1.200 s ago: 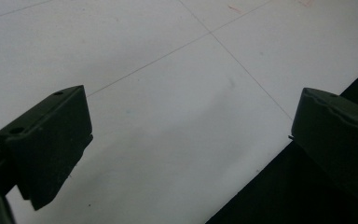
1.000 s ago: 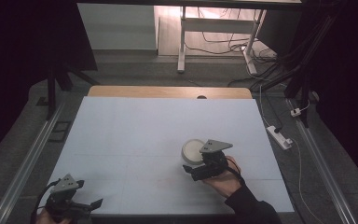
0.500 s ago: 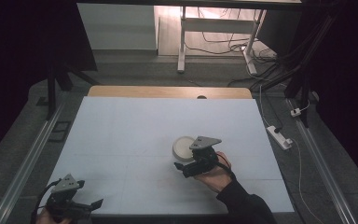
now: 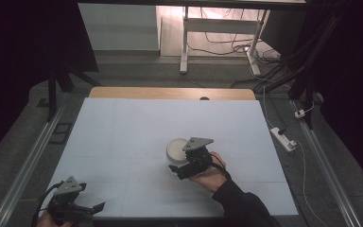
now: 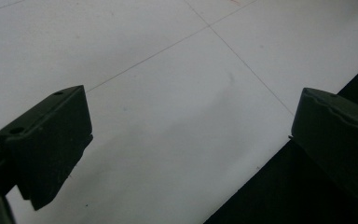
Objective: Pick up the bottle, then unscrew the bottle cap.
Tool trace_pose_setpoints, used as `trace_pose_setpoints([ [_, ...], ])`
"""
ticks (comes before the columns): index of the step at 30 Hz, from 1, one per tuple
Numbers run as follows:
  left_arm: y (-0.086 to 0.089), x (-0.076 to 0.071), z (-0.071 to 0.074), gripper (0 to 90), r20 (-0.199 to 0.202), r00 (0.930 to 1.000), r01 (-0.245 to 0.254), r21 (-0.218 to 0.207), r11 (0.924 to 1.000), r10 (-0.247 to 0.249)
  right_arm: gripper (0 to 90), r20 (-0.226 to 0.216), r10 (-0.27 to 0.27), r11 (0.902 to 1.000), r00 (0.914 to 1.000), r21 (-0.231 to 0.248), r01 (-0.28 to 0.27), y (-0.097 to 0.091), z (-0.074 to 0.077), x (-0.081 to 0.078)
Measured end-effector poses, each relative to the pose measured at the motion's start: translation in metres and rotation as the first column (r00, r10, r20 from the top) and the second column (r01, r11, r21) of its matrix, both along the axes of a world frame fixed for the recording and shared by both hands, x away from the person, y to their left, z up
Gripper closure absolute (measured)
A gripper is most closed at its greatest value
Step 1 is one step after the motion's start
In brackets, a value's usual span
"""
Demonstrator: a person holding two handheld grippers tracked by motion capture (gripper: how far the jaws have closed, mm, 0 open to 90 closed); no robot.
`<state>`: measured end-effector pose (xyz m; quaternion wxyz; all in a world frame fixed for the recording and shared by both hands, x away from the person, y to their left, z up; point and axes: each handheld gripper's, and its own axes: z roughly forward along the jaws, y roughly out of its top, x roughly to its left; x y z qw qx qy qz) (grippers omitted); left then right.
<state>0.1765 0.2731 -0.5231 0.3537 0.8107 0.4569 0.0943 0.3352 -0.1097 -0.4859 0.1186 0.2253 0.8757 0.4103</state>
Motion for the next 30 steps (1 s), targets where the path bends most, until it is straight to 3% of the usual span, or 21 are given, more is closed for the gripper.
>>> trace_pose_setpoints([
  [10, 0.000, 0.000, 0.000, 0.0, -0.003, 1.0000, 0.003, 0.003, 1.0000, -0.003, 6.6, 0.003, 0.028, 0.9996, 0.9996, -0.008, -0.028, 0.015, -0.002, -0.001],
  [30, 0.000, 0.000, 0.000, 0.0, 0.001, 1.0000, -0.003, 0.003, 1.0000, 0.003, 6.6, 0.008, 0.043, 0.9990, 0.9990, -0.009, -0.043, 0.018, -0.002, -0.004],
])
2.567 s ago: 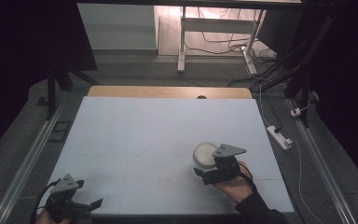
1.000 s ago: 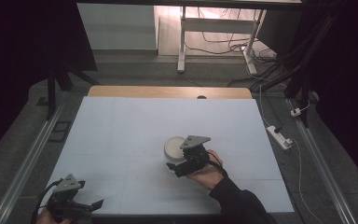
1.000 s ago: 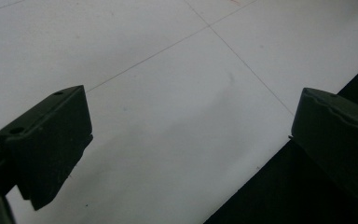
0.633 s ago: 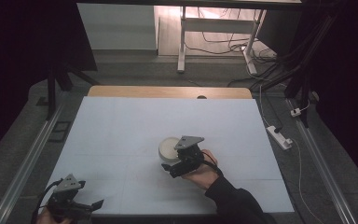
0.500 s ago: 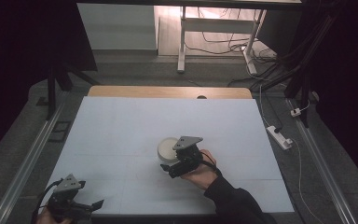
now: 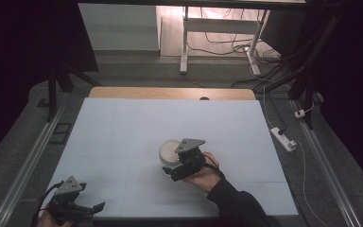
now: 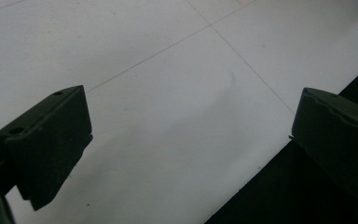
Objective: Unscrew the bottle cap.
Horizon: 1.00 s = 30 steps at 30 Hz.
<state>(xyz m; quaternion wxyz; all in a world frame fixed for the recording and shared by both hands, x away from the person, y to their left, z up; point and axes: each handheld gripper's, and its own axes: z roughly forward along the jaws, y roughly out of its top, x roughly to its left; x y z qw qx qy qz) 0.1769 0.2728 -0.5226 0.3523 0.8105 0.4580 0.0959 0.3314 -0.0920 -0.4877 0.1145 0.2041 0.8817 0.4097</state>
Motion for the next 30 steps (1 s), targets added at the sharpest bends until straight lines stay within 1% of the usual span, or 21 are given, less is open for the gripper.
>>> trace_pose_setpoints([
  [7, 0.000, 0.002, 0.003, 0.0, 0.022, 0.9998, 0.003, -0.015, 0.9999, -0.002, 6.6, 0.001, 0.007, 1.0000, 1.0000, 0.004, -0.007, 0.000, 0.001, -0.001],
  [10, 0.000, 0.003, 0.006, 0.0, 0.037, 0.9993, 0.005, -0.018, 0.9998, -0.004, 6.6, 0.001, 0.005, 1.0000, 1.0000, 0.005, -0.005, 0.000, 0.001, -0.001],
  [12, -0.001, 0.004, 0.009, 0.0, 0.051, 0.9986, 0.014, -0.030, 0.9995, -0.012, 6.6, 0.001, 0.007, 1.0000, 1.0000, 0.007, -0.007, 0.000, 0.001, -0.001],
  [16, -0.003, 0.009, 0.013, 0.0, 0.059, 0.9975, 0.043, -0.063, 0.9971, -0.039, 6.6, 0.002, 0.013, 0.9999, 0.9999, 0.009, -0.013, 0.000, 0.002, -0.002],
  [17, -0.004, 0.010, 0.014, 0.0, 0.071, 0.9963, 0.054, -0.069, 0.9962, -0.049, 6.6, 0.002, 0.015, 0.9999, 0.9999, 0.009, -0.015, 0.001, 0.002, -0.003],
  [24, -0.015, 0.021, 0.019, 0.0, 0.105, 0.9868, 0.131, -0.068, 0.9890, -0.124, 6.6, 0.000, 0.022, 0.9997, 0.9998, 0.010, -0.022, 0.001, 0.002, -0.004],
  [28, -0.018, 0.030, 0.021, 0.0, 0.107, 0.9836, 0.156, -0.096, 0.9831, -0.146, 6.6, 0.005, 0.027, 0.9996, 0.9996, 0.010, -0.027, 0.001, 0.002, -0.005],
  [30, -0.020, 0.034, 0.022, 0.0, 0.114, 0.9823, 0.160, -0.104, 0.9815, -0.148, 6.6, 0.006, 0.030, 0.9995, 0.9995, 0.010, -0.030, 0.001, 0.003, -0.005],
])
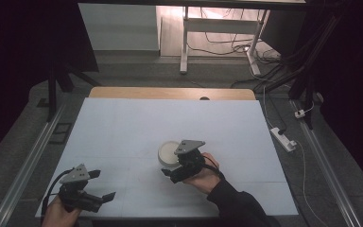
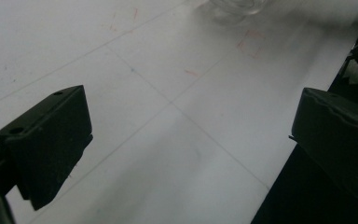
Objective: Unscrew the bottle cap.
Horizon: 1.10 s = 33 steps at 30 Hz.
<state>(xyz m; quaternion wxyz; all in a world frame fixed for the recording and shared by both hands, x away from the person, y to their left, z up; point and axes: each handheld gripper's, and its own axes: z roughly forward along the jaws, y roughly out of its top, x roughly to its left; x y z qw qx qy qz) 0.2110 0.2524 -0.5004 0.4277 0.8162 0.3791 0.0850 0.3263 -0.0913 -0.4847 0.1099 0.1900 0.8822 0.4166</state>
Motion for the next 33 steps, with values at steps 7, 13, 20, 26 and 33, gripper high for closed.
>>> trace_pose_setpoints([
  [7, -0.017, 0.014, 0.007, 0.0, 0.030, 0.9988, 0.039, 0.032, 0.9987, -0.040, 6.6, 0.003, 0.009, 1.0000, 1.0000, 0.002, -0.009, 0.001, 0.001, -0.001],
  [13, -0.031, 0.028, 0.013, 0.0, 0.034, 0.9954, 0.088, 0.057, 0.9945, -0.090, 6.6, 0.002, 0.010, 0.9999, 0.9999, 0.006, -0.010, 0.001, 0.001, -0.002],
  [20, -0.047, 0.045, 0.021, 0.0, 0.033, 0.9914, 0.124, 0.077, 0.9893, -0.126, 6.5, 0.004, 0.025, 0.9997, 0.9997, 0.004, -0.025, 0.001, 0.001, -0.003],
  [26, -0.060, 0.058, 0.031, 0.0, 0.041, 0.9849, 0.164, 0.094, 0.9820, -0.169, 6.5, 0.001, 0.035, 0.9994, 0.9994, 0.002, -0.035, 0.003, 0.001, -0.004],
  [33, -0.076, 0.072, 0.041, 0.0, 0.070, 0.9662, 0.240, 0.114, 0.9641, -0.248, 6.6, 0.000, 0.044, 0.9990, 0.9990, 0.002, -0.044, 0.004, 0.001, -0.005],
])
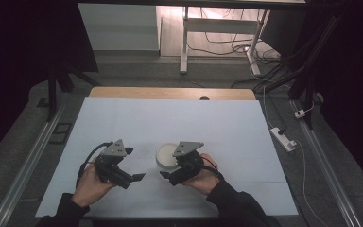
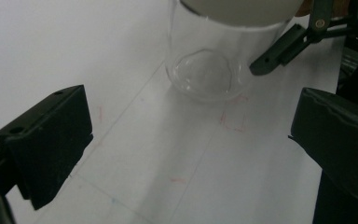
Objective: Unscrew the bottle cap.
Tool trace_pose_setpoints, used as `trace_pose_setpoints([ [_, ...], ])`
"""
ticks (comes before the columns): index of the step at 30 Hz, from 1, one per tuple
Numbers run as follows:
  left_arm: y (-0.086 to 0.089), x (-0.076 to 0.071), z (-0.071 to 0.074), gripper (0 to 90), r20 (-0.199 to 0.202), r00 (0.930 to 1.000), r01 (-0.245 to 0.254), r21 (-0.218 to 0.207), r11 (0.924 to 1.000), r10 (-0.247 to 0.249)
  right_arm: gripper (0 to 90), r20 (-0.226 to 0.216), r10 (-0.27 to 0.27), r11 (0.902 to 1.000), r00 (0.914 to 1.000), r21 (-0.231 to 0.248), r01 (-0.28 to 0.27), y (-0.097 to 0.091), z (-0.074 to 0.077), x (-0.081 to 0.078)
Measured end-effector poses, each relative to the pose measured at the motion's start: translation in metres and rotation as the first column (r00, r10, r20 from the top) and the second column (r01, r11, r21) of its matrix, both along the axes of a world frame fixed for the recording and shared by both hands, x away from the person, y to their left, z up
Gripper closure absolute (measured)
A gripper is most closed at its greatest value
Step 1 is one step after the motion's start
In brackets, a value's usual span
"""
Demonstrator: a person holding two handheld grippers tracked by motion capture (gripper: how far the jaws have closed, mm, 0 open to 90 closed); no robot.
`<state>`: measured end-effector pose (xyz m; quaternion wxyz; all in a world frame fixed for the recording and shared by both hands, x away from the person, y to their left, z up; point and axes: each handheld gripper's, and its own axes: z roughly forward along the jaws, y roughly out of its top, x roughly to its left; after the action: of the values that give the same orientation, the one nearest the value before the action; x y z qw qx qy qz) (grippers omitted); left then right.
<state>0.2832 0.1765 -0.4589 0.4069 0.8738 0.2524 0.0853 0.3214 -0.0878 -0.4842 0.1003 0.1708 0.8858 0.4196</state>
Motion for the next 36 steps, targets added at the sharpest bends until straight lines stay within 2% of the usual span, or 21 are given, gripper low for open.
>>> trace_pose_setpoints([
  [4, -0.007, 0.009, 0.003, 0.0, 0.004, 0.9996, 0.029, -0.013, 0.9995, -0.029, 6.6, 0.002, 0.011, 0.9999, 0.9999, -0.002, -0.011, 0.000, 0.000, -0.001],
  [9, -0.016, 0.018, 0.005, 0.0, 0.015, 0.9975, 0.069, 0.004, 0.9976, -0.069, 6.6, -0.003, 0.017, 0.9999, 0.9999, -0.001, -0.017, 0.001, 0.000, -0.002],
  [12, -0.023, 0.020, 0.007, 0.0, 0.025, 0.9934, 0.111, 0.021, 0.9935, -0.112, 6.6, -0.002, 0.021, 0.9998, 0.9998, 0.000, -0.021, 0.002, 0.000, -0.002],
  [13, -0.028, 0.021, 0.009, 0.0, 0.031, 0.9901, 0.136, 0.028, 0.9903, -0.137, 6.6, -0.002, 0.024, 0.9997, 0.9997, -0.001, -0.024, 0.002, 0.000, -0.002],
  [17, -0.034, 0.023, 0.012, 0.0, 0.035, 0.9852, 0.167, 0.025, 0.9857, -0.168, 6.6, -0.002, 0.031, 0.9995, 0.9995, 0.001, -0.031, 0.003, 0.000, -0.003],
  [20, -0.039, 0.026, 0.014, 0.0, 0.038, 0.9792, 0.198, 0.018, 0.9799, -0.199, 6.6, -0.008, 0.033, 0.9994, 0.9994, 0.003, -0.033, 0.003, 0.000, -0.003],
  [22, -0.043, 0.029, 0.016, 0.0, 0.037, 0.9707, 0.237, 0.012, 0.9714, -0.237, 6.6, -0.004, 0.048, 0.9988, 0.9988, 0.000, -0.048, 0.004, 0.000, -0.004],
  [23, -0.043, 0.029, 0.016, 0.0, 0.037, 0.9707, 0.237, 0.012, 0.9714, -0.237, 6.6, -0.001, 0.053, 0.9986, 0.9986, -0.001, -0.053, 0.004, -0.001, -0.004],
  [25, -0.046, 0.030, 0.017, 0.0, 0.038, 0.9648, 0.260, 0.011, 0.9655, -0.260, 6.5, -0.005, 0.060, 0.9982, 0.9982, 0.001, -0.060, 0.004, 0.000, -0.005],
  [26, -0.049, 0.032, 0.017, 0.0, 0.034, 0.9572, 0.287, 0.017, 0.9578, -0.287, 6.6, -0.007, 0.060, 0.9982, 0.9982, 0.004, -0.060, 0.005, 0.000, -0.005],
  [28, -0.051, 0.032, 0.017, 0.0, 0.032, 0.9550, 0.295, 0.015, 0.9555, -0.295, 6.6, -0.006, 0.068, 0.9977, 0.9977, 0.003, -0.068, 0.005, 0.000, -0.005],
  [29, -0.055, 0.034, 0.017, 0.0, 0.025, 0.9466, 0.321, 0.019, 0.9469, -0.322, 6.6, -0.006, 0.078, 0.9969, 0.9969, 0.008, -0.078, 0.006, 0.000, -0.006],
  [31, -0.057, 0.034, 0.016, 0.0, 0.023, 0.9455, 0.324, 0.020, 0.9457, -0.325, 6.6, -0.008, 0.087, 0.9962, 0.9962, 0.008, -0.087, 0.007, 0.001, -0.008],
  [32, -0.060, 0.036, 0.016, 0.0, 0.022, 0.9400, 0.340, 0.029, 0.9401, -0.340, 6.5, -0.009, 0.093, 0.9956, 0.9956, 0.009, -0.093, 0.007, 0.001, -0.009],
  [35, -0.063, 0.037, 0.016, 0.8, 0.024, 0.9380, 0.345, 0.028, 0.9381, -0.346, 6.6, -0.008, 0.108, 0.9941, 0.9941, 0.008, -0.108, 0.009, 0.001, -0.011],
  [36, -0.063, 0.040, 0.016, 1.2, 0.019, 0.9305, 0.366, -0.002, 0.9306, -0.366, 6.6, -0.009, 0.111, 0.9938, 0.9937, 0.008, -0.111, 0.009, 0.001, -0.011],
])
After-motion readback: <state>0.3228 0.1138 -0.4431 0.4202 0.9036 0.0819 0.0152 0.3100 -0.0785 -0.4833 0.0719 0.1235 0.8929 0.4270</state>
